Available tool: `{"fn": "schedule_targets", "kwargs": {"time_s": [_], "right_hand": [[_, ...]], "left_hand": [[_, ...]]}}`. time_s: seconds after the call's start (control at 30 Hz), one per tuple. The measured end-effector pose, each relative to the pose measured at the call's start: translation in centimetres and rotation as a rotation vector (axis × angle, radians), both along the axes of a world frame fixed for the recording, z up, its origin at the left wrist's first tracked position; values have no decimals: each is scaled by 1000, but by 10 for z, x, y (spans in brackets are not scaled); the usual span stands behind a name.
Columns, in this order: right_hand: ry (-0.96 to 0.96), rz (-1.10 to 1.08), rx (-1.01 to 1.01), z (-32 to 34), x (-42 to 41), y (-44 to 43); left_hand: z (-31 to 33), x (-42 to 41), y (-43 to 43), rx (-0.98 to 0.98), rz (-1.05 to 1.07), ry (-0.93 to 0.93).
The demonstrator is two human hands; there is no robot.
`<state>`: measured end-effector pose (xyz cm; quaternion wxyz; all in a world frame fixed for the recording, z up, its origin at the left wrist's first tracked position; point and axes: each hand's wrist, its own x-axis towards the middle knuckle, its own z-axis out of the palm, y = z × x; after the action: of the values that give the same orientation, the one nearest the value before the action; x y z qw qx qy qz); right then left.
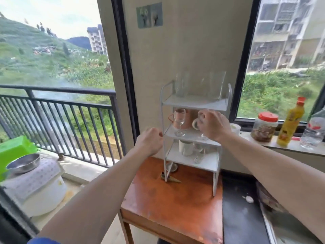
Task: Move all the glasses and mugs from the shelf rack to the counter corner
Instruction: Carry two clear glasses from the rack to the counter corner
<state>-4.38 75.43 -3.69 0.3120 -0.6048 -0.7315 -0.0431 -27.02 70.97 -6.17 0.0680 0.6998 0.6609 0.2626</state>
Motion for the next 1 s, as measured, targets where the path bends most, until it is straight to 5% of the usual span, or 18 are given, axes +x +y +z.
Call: {"fn": "schedule_targets", "kwargs": {"time_s": [0.27,0.67,0.83,1.0], "right_hand": [[485,-165,21,49,-3,102],[795,-279,74,53,-25,196],[950,-269,121,52,-23,209],[1099,-212,211,53,-19,202]], "left_hand": [[70,35,125,120,-66,-329],[95,63,247,76,-64,-611],[97,70,274,-62,-256,-1055],[95,80,284,-93,-222,-1204]]}}
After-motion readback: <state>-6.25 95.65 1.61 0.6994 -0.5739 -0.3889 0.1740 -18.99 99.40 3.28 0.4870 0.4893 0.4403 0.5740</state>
